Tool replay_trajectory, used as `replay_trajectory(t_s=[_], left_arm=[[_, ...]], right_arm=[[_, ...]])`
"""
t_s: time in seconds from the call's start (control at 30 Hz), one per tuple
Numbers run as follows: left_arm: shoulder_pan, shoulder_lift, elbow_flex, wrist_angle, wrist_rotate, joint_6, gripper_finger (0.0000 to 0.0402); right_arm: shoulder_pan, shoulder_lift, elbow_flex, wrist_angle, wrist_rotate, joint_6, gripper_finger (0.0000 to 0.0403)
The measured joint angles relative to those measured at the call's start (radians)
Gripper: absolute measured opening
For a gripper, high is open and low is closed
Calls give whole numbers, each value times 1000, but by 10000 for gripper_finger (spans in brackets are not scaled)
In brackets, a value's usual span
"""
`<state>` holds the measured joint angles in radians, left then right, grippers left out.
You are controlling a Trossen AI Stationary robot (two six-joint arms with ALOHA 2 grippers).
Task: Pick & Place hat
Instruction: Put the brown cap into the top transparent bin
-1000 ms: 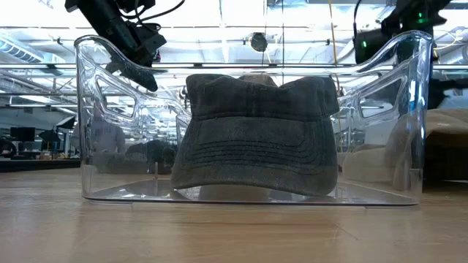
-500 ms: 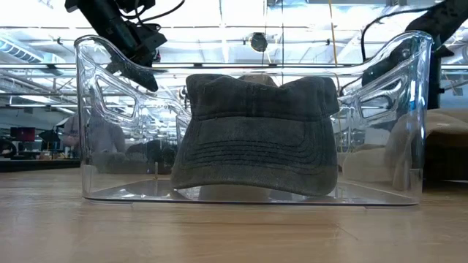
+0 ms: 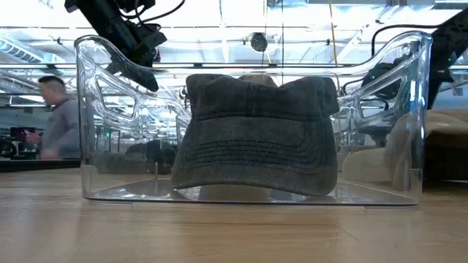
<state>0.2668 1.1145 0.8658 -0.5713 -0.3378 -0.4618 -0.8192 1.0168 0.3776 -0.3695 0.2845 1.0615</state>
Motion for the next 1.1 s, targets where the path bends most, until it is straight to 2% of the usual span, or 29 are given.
replay_trajectory(t_s=[0.13,0.23,0.4,0.5,0.83,1.1], left_arm=[[0,0,0,0,0,-1,17],[0,0,0,-1,0,-13,12],[0,0,0,-1,10,-23,6],[0,1,0,-1,16,-26,14],[0,1,0,0,21,-49,11],[0,1,0,2,21,-68,4]], right_arm=[[0,0,-90,202,34,30,209],[0,-2,-171,371,75,51,171],[6,-13,-240,539,25,62,76],[2,-28,-249,619,10,-15,16],[22,-130,-244,661,-105,-133,5],[112,-247,-202,661,-104,-242,2]])
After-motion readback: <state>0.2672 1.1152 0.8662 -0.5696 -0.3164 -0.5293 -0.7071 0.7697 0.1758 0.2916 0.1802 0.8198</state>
